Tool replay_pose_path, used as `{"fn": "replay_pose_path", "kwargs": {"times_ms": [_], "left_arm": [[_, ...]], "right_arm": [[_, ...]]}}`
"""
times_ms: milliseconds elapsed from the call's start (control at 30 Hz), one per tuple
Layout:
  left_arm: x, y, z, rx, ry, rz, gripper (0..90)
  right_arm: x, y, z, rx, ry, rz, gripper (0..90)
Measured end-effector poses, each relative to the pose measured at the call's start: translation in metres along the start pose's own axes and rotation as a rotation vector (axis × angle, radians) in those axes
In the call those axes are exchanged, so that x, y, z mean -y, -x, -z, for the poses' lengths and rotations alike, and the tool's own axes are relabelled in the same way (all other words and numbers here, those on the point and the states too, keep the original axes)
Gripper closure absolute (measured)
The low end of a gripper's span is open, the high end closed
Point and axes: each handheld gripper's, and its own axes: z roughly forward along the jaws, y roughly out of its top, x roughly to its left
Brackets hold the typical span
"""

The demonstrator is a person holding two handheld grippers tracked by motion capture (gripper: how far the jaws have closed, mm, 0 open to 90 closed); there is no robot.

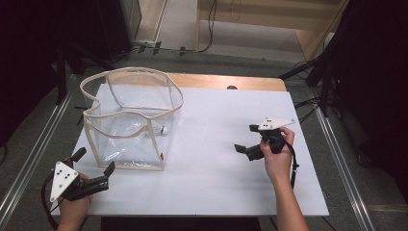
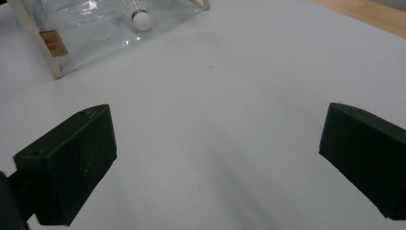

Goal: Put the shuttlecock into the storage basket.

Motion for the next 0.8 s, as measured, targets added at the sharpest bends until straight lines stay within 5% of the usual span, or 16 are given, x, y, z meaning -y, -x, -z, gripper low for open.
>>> {"fn": "replay_pose_path", "kwargs": {"times_ms": [800], "left_arm": [[0.0,0.001,0.0,-0.001,-0.002,-0.001,0.0]], "right_arm": [[0.041,0.006,0.02,0.031,0.042,-0.06,0.0]]}}
